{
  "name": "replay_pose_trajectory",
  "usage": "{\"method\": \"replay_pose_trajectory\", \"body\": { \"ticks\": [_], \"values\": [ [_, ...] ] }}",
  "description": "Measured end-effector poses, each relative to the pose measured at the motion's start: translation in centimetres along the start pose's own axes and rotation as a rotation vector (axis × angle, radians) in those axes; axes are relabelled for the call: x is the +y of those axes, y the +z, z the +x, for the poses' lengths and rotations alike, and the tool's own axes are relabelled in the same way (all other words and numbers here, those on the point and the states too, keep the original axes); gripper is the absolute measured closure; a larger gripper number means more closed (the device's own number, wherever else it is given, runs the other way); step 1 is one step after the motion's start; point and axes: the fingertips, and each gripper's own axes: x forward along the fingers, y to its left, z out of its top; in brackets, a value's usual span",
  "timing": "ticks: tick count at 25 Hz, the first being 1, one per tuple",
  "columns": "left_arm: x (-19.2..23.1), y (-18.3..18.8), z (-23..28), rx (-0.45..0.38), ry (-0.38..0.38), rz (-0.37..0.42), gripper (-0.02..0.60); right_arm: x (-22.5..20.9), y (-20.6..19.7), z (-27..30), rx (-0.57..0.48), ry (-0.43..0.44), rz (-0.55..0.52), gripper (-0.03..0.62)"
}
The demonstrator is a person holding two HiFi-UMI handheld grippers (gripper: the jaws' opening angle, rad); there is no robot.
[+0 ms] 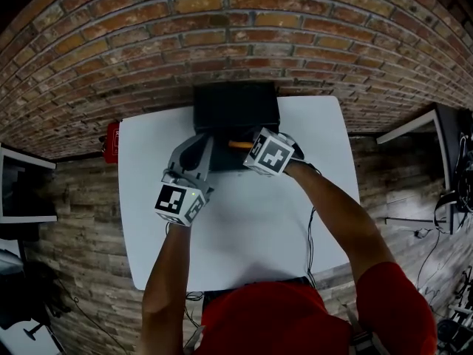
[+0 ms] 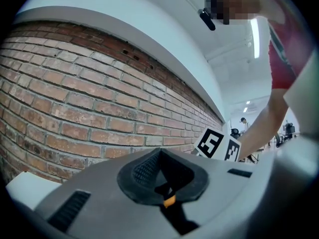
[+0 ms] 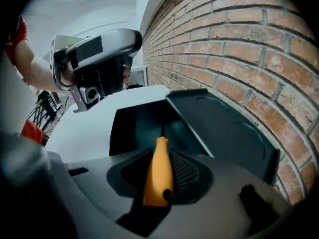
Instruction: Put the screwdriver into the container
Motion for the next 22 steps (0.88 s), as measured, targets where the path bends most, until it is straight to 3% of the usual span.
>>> {"method": "replay_pose_trajectory", "body": {
  "ticks": [9,16,22],
  "values": [
    [0.2,-0.3,-0.3,0.003,-0.003,-0.012,0.568,0.2,-0.8,0.8,0.133,-0.005,-0.037,0.477],
    [0.2,-0.3,-0.6,0.011,-0.008,-0.011,0.568,0.1,-0.6,0.3,0.118,-0.008,-0.019,0.453],
    [-0.8,-0.4,-0.5,0.019,-0.032,-0.014,0.568,-0.2,-0.5,-1.3,0.036,-0.031,0.03,0.453]
  ]
}}
